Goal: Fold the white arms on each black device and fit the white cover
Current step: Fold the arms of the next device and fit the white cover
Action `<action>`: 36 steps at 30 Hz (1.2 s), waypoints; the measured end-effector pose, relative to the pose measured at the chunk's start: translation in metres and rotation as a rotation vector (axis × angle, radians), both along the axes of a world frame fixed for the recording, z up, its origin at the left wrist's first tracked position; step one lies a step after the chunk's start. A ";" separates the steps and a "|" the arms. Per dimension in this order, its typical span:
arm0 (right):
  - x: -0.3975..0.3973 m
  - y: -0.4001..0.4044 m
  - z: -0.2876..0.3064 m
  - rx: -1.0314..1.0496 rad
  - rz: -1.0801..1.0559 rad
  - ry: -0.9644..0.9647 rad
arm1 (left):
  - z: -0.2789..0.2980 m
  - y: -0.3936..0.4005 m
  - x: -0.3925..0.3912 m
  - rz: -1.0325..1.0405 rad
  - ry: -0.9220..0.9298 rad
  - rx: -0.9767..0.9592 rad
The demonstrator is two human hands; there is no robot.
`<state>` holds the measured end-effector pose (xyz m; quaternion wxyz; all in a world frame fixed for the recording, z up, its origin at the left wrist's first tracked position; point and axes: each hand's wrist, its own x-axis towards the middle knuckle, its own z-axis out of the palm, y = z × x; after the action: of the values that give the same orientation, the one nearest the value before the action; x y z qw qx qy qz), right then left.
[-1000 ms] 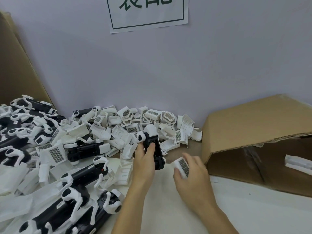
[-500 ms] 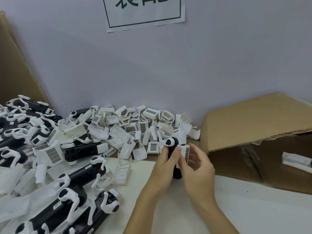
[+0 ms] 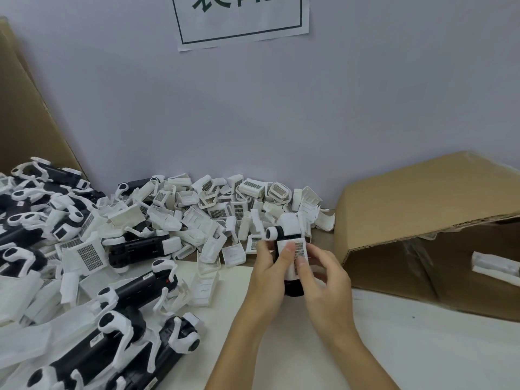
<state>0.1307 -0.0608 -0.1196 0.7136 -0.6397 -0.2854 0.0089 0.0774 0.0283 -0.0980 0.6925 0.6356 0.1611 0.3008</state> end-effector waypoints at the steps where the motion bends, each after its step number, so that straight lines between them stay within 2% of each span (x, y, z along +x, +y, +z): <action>1: 0.001 0.000 0.000 0.014 0.013 0.036 | -0.001 0.000 0.001 -0.004 -0.001 0.000; 6: 0.006 -0.001 0.007 0.124 0.107 0.207 | -0.003 0.002 0.003 -0.021 -0.002 0.047; 11: 0.005 -0.001 0.007 0.127 0.097 0.185 | -0.004 0.004 0.002 -0.028 -0.035 0.042; 20: -0.001 0.002 0.006 0.123 -0.054 0.058 | -0.004 0.002 0.001 -0.068 -0.058 -0.020; 26: -0.008 0.002 0.007 -0.043 -0.140 -0.225 | -0.006 0.003 0.003 -0.042 -0.041 -0.034; 29: -0.008 0.003 0.006 -0.079 -0.128 -0.241 | -0.006 0.005 0.002 -0.069 -0.053 -0.088; 36: -0.010 -0.001 0.008 -0.148 -0.073 -0.253 | -0.007 0.004 0.001 -0.049 -0.013 -0.006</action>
<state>0.1209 -0.0616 -0.1120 0.6227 -0.6964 -0.3484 -0.0767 0.0781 0.0326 -0.1049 0.7028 0.6352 0.1418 0.2873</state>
